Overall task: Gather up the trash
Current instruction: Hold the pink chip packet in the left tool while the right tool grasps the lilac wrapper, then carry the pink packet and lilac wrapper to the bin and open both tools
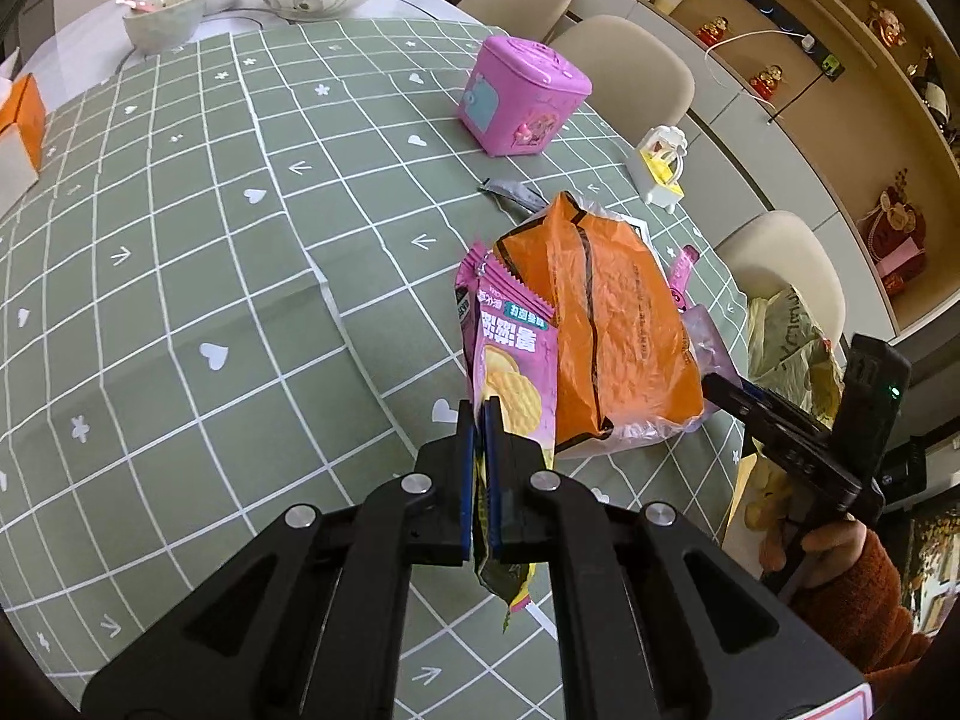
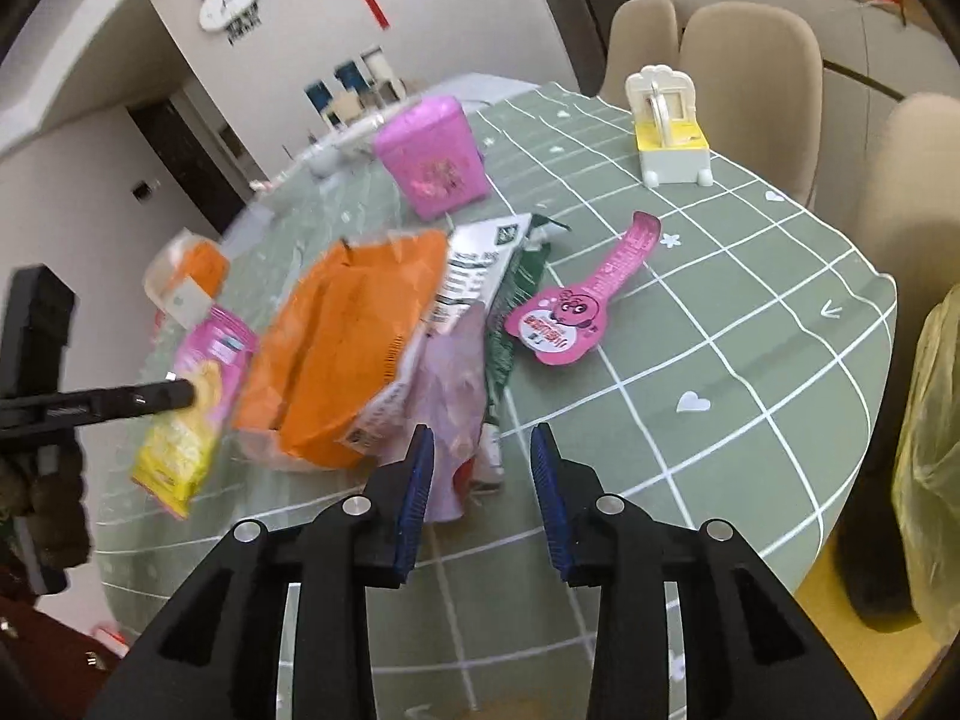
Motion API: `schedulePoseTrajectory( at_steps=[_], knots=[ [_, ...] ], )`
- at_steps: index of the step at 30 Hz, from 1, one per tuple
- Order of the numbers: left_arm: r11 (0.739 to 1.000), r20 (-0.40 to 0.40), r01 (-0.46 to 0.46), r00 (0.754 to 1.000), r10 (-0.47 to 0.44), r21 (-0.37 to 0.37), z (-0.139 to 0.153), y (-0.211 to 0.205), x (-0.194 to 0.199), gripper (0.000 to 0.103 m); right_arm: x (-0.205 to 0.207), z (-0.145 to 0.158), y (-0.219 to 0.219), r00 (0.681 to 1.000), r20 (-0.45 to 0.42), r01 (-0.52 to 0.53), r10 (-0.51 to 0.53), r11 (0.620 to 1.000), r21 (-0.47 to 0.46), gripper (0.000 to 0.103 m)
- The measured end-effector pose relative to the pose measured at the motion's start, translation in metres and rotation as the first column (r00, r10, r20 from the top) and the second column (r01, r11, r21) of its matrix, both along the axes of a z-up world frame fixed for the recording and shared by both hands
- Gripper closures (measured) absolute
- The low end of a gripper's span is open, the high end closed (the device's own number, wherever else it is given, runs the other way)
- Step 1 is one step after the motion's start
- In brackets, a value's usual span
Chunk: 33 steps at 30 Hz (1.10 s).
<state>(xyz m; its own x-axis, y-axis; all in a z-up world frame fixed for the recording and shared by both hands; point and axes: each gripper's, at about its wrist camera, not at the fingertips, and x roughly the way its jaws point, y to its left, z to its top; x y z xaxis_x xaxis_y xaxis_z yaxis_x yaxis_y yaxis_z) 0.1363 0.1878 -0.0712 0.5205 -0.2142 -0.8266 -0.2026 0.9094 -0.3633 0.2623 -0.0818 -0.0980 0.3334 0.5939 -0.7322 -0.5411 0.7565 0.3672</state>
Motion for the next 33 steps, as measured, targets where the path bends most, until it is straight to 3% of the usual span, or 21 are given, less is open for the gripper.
schedulePoseTrajectory(
  at_steps=[3,4,7,15,24,29,33],
  knots=[
    [1.0,0.004,0.018,1.0,-0.018,0.0,-0.001,0.0,0.004,0.101,0.011,-0.003,0.001,0.995,-0.087,0.056,-0.053,0.998,0.039,0.076],
    [1.0,0.009,0.024,1.0,-0.024,-0.001,0.0,0.0,0.005,0.101,0.01,0.0,0.002,0.995,-0.077,0.064,-0.061,0.997,0.036,0.094],
    [0.999,0.043,0.039,0.998,-0.039,-0.005,0.008,-0.001,0.009,0.101,-0.002,0.022,0.006,0.998,-0.001,0.069,-0.069,0.998,-0.014,0.098],
    [0.996,0.207,0.089,0.974,-0.091,0.018,0.063,-0.019,0.031,0.101,-0.013,0.084,-0.021,0.988,0.091,0.127,-0.124,0.992,-0.027,0.099],
    [0.977,0.376,0.213,0.903,-0.208,0.029,0.127,-0.094,0.076,0.101,-0.016,0.154,-0.098,0.938,0.268,0.247,-0.219,0.966,-0.075,0.099],
    [0.946,0.415,0.323,0.857,-0.305,0.027,0.143,-0.162,0.107,0.101,-0.021,0.176,-0.153,0.892,0.342,0.343,-0.294,0.935,-0.091,0.099],
    [0.908,0.427,0.418,0.819,-0.383,0.013,0.148,-0.222,0.134,0.101,-0.024,0.187,-0.212,0.833,0.393,0.454,-0.389,0.887,-0.085,0.099]
  ],
)
